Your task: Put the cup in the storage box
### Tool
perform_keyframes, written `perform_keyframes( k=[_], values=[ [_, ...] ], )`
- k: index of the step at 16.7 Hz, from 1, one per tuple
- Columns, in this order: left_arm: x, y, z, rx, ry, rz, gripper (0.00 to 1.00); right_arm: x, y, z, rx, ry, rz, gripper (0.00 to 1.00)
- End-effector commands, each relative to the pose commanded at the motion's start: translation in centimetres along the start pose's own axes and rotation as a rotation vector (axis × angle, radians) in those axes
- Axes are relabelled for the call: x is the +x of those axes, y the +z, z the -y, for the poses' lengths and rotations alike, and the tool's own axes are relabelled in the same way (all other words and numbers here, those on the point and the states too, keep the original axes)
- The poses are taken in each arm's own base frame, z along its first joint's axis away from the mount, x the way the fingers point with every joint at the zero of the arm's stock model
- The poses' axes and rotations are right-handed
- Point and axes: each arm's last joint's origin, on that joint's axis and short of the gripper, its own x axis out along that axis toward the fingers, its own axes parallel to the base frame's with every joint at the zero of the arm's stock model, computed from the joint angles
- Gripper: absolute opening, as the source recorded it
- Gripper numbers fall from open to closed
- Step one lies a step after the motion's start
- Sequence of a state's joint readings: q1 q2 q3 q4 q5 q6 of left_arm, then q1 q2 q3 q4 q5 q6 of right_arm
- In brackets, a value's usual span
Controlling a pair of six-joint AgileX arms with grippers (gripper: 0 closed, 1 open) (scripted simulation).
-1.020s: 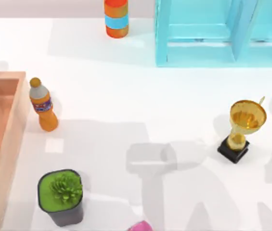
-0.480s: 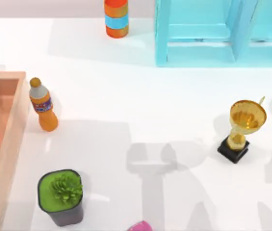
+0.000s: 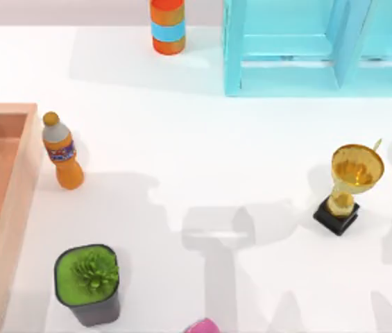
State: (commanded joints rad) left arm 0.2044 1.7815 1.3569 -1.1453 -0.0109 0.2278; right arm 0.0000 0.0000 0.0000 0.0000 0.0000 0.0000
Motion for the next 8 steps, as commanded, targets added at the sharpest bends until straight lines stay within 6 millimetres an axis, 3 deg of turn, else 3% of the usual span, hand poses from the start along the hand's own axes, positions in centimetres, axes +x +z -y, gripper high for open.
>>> perform_keyframes(
  k=[2, 8],
  values=[
    [0.00, 0.00, 0.00, 0.000, 0.000, 0.000, 0.00, 0.00, 0.00, 0.00, 0.000, 0.000, 0.000, 1.00],
    [0.00, 0.00, 0.00, 0.000, 0.000, 0.000, 0.45, 0.00, 0.00, 0.00, 0.000, 0.000, 0.000, 1.00]
  ],
)
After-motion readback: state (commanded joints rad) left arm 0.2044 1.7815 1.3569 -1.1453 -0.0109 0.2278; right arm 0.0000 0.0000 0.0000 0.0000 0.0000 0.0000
